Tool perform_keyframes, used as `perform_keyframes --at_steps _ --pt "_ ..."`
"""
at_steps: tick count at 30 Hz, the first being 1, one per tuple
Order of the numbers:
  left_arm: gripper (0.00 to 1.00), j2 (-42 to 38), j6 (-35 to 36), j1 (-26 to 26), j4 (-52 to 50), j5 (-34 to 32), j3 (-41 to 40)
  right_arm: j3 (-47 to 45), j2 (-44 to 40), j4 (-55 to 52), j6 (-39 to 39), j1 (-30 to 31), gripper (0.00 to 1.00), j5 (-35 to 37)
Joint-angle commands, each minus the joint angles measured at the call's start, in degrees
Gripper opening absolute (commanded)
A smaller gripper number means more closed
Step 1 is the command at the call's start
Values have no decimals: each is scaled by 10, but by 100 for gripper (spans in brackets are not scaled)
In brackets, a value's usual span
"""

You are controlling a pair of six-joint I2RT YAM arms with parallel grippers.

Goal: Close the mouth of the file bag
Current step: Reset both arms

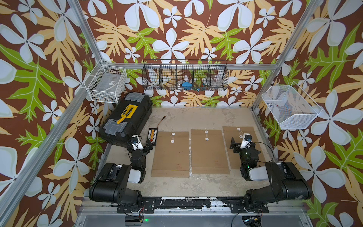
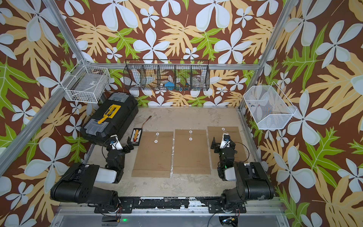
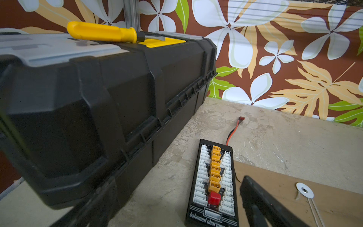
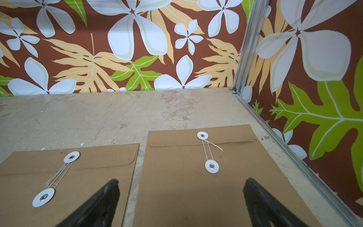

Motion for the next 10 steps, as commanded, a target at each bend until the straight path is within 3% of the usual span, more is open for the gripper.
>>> perform_keyframes --at_steps 1,10 --pt "100 0 6 0 13 -3 2 3 -1 3 1 0 100 1" --pt "100 1 27 -4 14 36 3 2 -1 4 1 1 100 1"
